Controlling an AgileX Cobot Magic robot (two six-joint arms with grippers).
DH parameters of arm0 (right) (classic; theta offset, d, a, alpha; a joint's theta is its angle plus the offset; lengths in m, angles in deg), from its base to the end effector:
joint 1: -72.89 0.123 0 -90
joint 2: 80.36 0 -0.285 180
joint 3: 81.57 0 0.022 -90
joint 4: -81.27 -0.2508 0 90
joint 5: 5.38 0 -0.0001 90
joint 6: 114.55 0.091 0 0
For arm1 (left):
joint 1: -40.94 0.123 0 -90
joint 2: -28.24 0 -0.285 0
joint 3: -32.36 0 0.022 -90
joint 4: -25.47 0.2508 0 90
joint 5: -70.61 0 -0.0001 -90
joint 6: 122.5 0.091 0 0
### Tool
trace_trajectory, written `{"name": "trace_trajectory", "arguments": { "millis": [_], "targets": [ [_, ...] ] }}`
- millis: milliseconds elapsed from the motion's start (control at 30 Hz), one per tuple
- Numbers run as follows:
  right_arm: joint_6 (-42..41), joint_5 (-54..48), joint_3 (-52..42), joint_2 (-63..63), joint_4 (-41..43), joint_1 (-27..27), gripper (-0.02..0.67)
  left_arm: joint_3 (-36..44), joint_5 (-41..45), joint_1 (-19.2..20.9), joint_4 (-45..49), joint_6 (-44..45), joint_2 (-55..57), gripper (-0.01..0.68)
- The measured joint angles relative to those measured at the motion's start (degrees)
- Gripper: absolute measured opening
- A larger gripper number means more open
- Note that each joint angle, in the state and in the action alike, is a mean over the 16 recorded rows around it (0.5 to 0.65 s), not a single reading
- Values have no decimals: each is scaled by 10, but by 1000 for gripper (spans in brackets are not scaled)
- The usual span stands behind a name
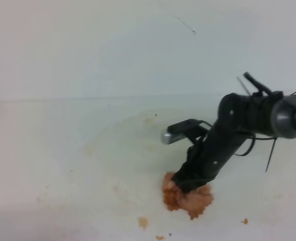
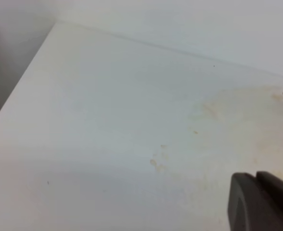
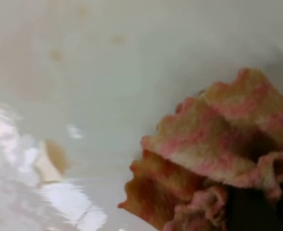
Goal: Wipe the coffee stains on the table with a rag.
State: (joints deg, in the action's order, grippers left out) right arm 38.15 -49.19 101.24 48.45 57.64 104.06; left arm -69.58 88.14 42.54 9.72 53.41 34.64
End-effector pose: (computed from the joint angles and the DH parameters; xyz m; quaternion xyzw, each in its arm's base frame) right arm 0.3408 0.2357 0.1302 -0.3587 0.9165 0.1572 0.0817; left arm 0.0534 -0.0060 0.1829 -0.1137 0.7651 -0.1278 0.6208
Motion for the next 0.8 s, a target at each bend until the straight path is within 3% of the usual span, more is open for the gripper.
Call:
{"name": "trace_trajectory", "arguments": {
  "millis": [333, 800],
  "targets": [
    [-11, 18, -25, -64, 15, -54, 29, -4, 2, 0, 0, 0, 1, -2],
    [1, 177, -208, -260, 59, -56, 35, 4, -2, 0, 0, 0, -1, -1]
  ]
}}
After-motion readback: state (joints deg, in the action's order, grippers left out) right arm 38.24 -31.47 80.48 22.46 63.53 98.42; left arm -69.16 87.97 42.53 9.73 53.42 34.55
